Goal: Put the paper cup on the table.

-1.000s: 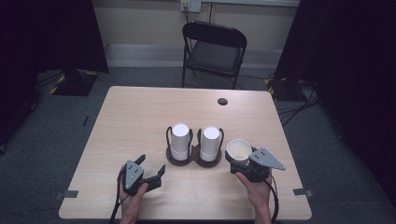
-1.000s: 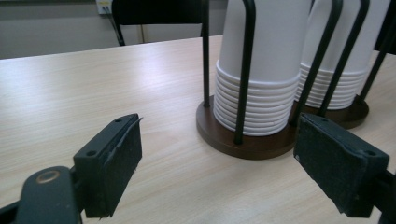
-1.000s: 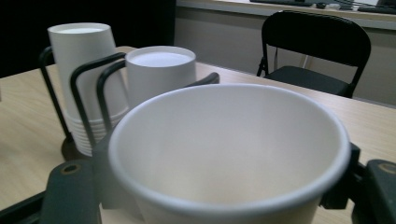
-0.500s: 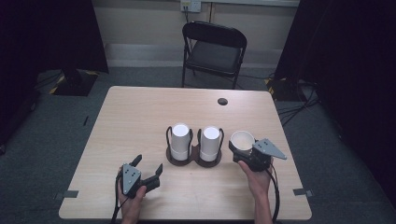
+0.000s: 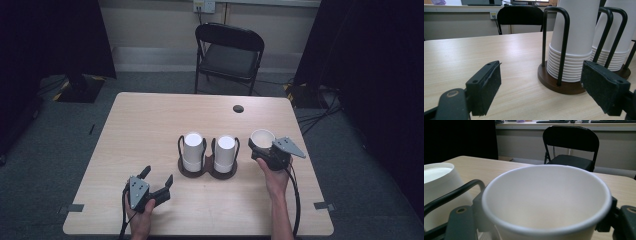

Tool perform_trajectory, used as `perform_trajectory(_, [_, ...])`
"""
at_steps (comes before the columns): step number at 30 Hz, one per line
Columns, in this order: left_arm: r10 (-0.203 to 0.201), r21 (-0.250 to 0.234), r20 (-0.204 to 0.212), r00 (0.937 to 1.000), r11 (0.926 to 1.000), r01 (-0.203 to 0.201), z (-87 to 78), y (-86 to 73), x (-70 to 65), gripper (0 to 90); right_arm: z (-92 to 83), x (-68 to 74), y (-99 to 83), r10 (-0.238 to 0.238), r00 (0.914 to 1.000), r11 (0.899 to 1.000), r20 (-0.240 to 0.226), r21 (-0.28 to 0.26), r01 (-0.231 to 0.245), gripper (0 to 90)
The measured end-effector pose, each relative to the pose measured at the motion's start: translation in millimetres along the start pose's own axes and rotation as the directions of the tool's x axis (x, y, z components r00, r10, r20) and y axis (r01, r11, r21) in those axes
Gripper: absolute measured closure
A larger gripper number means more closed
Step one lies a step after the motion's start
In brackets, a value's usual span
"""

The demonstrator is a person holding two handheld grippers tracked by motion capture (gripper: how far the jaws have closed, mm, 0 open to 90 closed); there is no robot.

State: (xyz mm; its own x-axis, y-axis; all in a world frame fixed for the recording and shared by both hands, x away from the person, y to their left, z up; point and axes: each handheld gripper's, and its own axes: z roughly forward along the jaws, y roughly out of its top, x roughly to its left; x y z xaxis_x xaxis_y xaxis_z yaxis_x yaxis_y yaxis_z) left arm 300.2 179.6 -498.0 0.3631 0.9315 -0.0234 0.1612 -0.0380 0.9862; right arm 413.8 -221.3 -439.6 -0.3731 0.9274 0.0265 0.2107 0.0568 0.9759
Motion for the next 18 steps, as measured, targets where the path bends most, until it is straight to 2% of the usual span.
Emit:
perform_trajectory(2, [-0.015, -0.006, -0.004, 0.9999, 0.9999, 0.015, -0.1, -0.1, 1.0, 16.7, 4.8, -2.6, 0.7, 0.004, 0.9999, 1.0, -0.012, 0.012, -0.004, 24.4])
perform_trajectory(6, [-0.042, -0.014, 0.006, 0.9991, 0.999, 0.042, -0.8, -0.5, 3.9, 16.8, 15.2, -8.6, -2.5, 0.029, 0.9995, 1.0, -0.009, 0.004, -0.029, 24.4])
perform_trajectory(11, [-0.023, -0.015, 0.005, 0.9997, 0.9996, 0.023, -1.1, -0.6, 2.2, 17.6, 28.0, -16.4, -8.4, 0.019, 0.9998, 1.0, 0.006, 0.018, -0.019, 24.2])
perform_trajectory(15, [-0.018, -0.018, -0.004, 0.9998, 0.9997, 0.018, -1.3, -0.7, 1.2, 18.1, 35.0, -20.0, -12.9, 0.034, 0.9994, 0.999, 0.007, 0.01, -0.034, 24.1])
perform_trajectory(18, [-0.014, -0.023, -0.004, 0.9999, 0.9996, 0.014, -1.8, -1.0, 0.8, 18.2, 41.8, -21.6, -18.3, 0.032, 0.9993, 0.999, 0.022, 0.039, -0.033, 24.1])
